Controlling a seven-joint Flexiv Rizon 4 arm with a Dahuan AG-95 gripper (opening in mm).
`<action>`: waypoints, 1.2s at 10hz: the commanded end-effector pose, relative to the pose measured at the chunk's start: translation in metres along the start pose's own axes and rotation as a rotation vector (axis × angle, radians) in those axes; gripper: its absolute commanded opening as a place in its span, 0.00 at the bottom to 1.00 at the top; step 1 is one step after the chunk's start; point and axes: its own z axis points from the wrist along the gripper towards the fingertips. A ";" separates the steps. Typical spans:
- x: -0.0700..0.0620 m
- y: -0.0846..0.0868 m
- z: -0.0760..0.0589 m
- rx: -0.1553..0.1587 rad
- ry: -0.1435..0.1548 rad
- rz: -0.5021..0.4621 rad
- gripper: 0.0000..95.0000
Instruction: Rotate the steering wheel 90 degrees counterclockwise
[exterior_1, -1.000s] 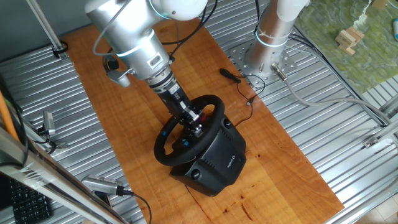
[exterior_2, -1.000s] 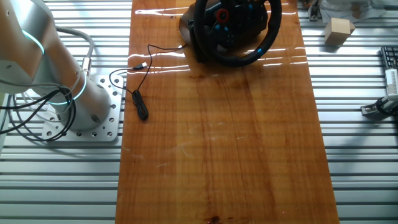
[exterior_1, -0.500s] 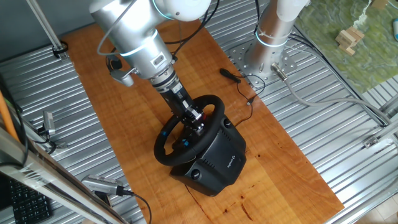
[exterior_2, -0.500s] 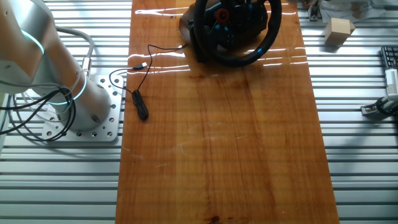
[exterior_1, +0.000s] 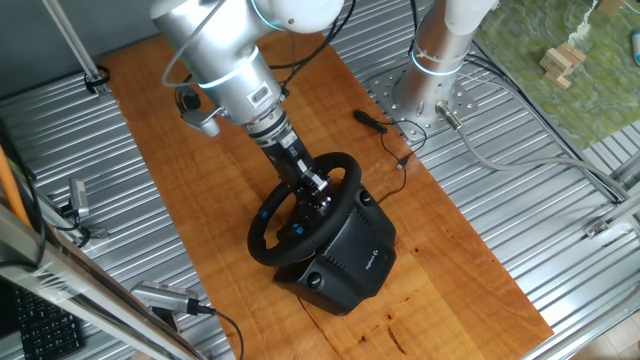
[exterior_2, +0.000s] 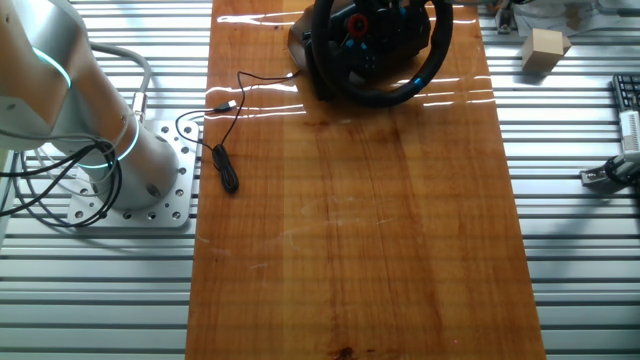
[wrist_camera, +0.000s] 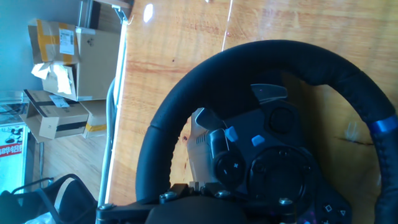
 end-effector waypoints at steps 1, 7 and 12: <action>-0.001 0.001 0.002 0.002 -0.001 0.002 0.00; 0.005 0.001 0.003 0.004 -0.003 0.001 0.00; 0.013 0.000 0.005 0.013 -0.001 -0.002 0.00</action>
